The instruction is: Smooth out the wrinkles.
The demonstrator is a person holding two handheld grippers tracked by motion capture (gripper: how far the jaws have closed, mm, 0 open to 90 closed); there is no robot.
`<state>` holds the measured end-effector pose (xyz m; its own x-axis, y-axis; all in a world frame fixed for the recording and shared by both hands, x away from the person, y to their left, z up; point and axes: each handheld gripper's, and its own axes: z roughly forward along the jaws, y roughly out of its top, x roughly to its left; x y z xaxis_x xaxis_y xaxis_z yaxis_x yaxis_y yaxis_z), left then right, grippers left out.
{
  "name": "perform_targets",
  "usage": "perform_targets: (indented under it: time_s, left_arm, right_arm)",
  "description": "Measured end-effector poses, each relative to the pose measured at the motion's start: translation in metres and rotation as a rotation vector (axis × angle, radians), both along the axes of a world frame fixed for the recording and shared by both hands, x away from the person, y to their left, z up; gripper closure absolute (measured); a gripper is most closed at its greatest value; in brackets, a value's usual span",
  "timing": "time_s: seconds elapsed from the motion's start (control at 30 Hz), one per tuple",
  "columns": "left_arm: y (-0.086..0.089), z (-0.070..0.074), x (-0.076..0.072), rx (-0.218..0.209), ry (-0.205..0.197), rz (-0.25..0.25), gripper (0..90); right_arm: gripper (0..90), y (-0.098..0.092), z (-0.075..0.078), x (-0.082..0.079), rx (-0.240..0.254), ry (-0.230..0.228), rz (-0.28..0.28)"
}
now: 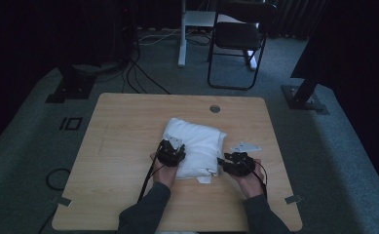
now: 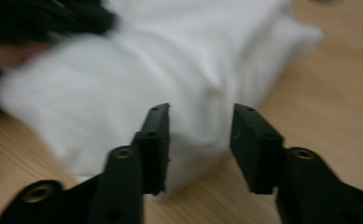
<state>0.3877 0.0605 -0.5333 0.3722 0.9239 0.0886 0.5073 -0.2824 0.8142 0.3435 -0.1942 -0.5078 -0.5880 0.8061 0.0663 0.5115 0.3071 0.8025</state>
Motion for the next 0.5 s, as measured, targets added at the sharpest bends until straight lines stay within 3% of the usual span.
perform_targets:
  time_s: [0.07,0.13,0.17,0.2,0.3,0.5]
  left_arm:
    - [0.001,0.001,0.004,-0.01,0.01,-0.002,60.0]
    - [0.006,0.003,0.006,-0.048,0.024,-0.012,59.7]
    - [0.006,0.003,0.006,-0.048,0.024,-0.012,59.3]
    - [0.014,0.005,0.006,-0.105,0.04,-0.037,58.2]
    - [0.028,0.01,0.006,-0.211,0.062,-0.087,53.3]
    - [0.05,0.023,-0.003,-0.256,0.03,-0.097,45.6]
  right_arm:
    - [48.6,0.01,0.003,-0.002,0.012,-0.025,0.038]
    - [48.0,0.024,-0.001,0.0,0.005,-0.007,0.097]
    - [48.0,0.024,-0.001,0.0,0.005,-0.007,0.097]
    - [48.9,0.039,-0.013,0.005,-0.077,0.013,0.112]
    - [50.4,0.048,-0.028,0.016,-0.117,0.055,0.113]
    - [52.6,0.051,-0.033,0.033,-0.114,0.036,0.078]
